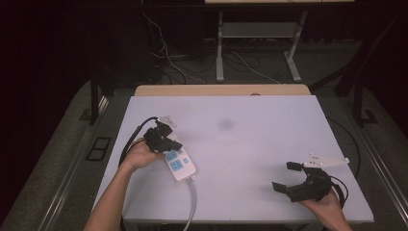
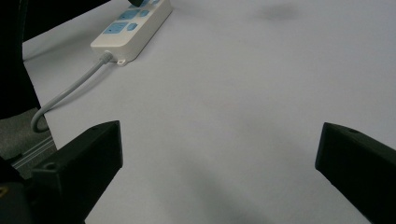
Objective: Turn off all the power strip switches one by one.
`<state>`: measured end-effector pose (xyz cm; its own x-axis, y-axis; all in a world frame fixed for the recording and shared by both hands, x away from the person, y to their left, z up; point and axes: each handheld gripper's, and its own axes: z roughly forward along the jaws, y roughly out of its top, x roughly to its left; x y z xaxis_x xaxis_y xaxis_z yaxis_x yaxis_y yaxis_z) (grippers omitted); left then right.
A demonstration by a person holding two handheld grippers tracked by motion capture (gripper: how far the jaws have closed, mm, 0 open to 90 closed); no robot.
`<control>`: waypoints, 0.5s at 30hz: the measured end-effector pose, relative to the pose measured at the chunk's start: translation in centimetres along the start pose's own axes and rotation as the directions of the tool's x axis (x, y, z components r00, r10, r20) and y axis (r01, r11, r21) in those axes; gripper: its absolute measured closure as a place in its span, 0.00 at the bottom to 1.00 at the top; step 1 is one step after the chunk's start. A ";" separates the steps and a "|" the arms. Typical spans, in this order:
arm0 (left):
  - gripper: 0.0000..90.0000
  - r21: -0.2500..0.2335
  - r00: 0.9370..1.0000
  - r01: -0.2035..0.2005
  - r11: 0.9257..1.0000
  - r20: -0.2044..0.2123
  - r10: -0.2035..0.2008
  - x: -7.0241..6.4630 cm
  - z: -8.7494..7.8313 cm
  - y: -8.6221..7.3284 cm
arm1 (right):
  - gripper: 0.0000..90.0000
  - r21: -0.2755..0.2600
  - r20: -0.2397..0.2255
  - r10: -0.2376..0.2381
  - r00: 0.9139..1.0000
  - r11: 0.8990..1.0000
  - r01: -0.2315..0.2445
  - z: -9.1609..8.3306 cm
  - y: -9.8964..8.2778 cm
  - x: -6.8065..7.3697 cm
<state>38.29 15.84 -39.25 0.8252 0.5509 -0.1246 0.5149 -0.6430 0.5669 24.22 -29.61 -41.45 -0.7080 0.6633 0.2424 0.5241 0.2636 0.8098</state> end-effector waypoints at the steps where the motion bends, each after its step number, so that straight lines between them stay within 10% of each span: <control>1: 1.00 -0.002 1.000 -0.002 1.000 -0.003 0.002 0.0 -0.1 0.1 | 0.01 0.000 0.000 0.001 1.000 1.000 -0.001 0.0 0.0 0.0; 15: 1.00 -0.010 1.000 -0.002 1.000 -0.030 0.002 0.6 -1.5 0.6 | 0.01 0.002 -0.001 0.000 1.000 1.000 0.000 0.0 0.0 0.0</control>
<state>38.80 16.59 -37.79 0.8187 0.5656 -0.0991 0.5109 -0.6389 0.5752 24.21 -29.56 -41.45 -0.7086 0.6627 0.2423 0.5248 0.2653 0.8088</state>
